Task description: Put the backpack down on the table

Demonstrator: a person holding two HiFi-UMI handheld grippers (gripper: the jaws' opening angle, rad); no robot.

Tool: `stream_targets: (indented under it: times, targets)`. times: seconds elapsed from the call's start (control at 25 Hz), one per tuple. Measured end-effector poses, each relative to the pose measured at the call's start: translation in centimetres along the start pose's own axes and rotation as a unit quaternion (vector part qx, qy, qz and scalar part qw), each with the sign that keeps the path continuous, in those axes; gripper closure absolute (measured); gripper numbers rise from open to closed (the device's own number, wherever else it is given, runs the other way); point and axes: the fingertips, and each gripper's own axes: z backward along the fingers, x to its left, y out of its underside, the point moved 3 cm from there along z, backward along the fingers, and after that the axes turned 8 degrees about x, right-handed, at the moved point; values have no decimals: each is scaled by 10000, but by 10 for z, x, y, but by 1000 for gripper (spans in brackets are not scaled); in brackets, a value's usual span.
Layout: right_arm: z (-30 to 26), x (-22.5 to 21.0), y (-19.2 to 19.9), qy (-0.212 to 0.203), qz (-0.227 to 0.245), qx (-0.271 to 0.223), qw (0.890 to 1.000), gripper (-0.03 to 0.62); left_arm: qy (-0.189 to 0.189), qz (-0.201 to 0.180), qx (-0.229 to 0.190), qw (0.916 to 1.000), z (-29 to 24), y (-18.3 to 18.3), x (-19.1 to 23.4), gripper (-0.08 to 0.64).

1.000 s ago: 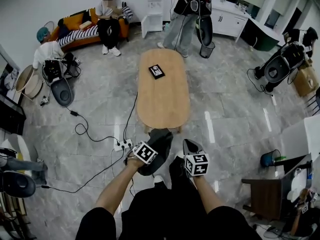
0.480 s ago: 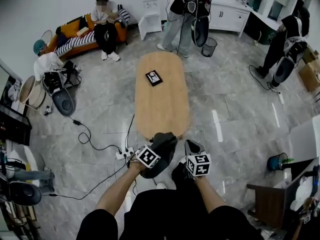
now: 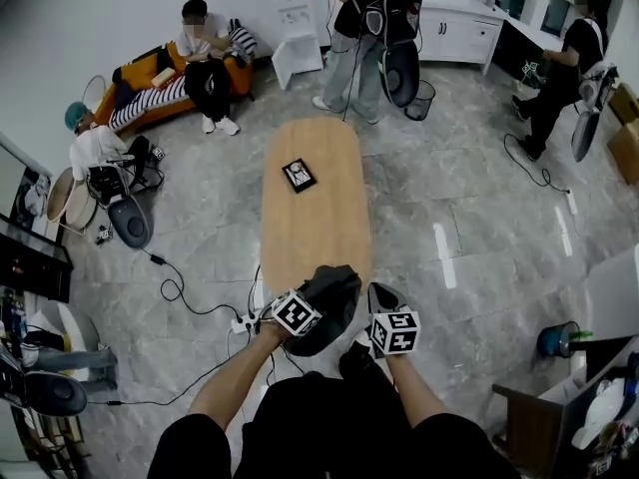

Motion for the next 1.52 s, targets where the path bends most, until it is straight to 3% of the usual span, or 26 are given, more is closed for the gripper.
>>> stream_targets:
  times: [0.32, 0.56, 0.92, 1.16, 1.52]
  targets:
    - [6, -47, -3, 219, -424, -53, 9988, 581, 54, -151, 57, 9999, -12, -54, 2, 476]
    - [11, -71, -6, 495, -704, -168, 9961, 581, 86, -670, -161, 9976, -3, -100, 5, 476]
    - [-2, -94, -26, 1009, -888, -203, 9907, 581, 218, -792, -560, 9950, -19, -145, 62, 476]
    - [-34, -94, -49, 1210, -846, -33, 9890, 581, 486, -368, -887, 9942, -30, -142, 124, 472]
    - [-109, -50, -78, 1038, -433, 501, 9924, 581, 1021, -36, -1255, 9868, -33, -138, 208, 449]
